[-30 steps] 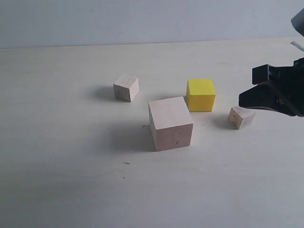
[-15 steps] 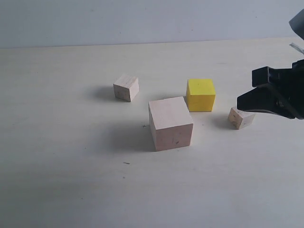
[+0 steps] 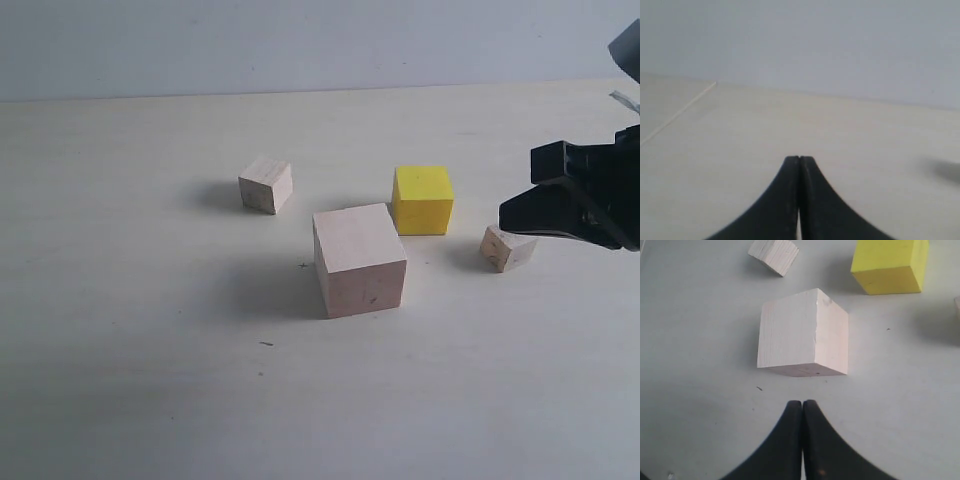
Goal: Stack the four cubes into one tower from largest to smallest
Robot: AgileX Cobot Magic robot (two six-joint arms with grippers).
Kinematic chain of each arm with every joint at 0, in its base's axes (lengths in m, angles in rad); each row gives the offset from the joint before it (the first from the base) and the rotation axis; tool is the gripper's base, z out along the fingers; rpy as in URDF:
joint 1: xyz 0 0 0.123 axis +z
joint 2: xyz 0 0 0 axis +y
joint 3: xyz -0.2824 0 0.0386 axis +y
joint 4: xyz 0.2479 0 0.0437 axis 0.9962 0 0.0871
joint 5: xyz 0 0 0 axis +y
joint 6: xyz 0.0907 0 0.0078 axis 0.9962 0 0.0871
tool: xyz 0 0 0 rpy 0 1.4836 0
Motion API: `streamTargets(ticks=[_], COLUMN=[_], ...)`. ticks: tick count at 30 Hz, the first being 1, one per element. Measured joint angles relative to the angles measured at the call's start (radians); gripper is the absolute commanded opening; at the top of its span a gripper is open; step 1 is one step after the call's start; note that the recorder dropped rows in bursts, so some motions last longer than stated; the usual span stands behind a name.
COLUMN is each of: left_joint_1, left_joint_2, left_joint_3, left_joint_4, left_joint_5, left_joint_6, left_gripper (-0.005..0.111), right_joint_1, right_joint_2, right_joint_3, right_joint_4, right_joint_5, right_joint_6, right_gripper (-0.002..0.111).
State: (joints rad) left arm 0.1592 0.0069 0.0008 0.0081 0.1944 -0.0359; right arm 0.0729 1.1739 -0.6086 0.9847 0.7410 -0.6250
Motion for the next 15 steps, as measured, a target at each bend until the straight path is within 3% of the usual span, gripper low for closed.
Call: streamTargets(ticks=[5,15], left_joint_1=[0.0,0.0], left_joint_2=[0.0,0.0], left_joint_3=[0.0,0.0], left_joint_4=[0.0,0.0], left_joint_5=[-0.148,-0.17], left_joint_6=[0.0,0.0], left_gripper=[0.0,0.0], right_joint_1=[0.0,0.0], right_joint_2=[0.0,0.0], right_joint_3=[0.0,0.0], right_joint_4=[0.0,-0.009], right_joint_5=[-0.002,-0.008], right_joint_6=[0.0,0.0], right_gripper=[0.0,0.0])
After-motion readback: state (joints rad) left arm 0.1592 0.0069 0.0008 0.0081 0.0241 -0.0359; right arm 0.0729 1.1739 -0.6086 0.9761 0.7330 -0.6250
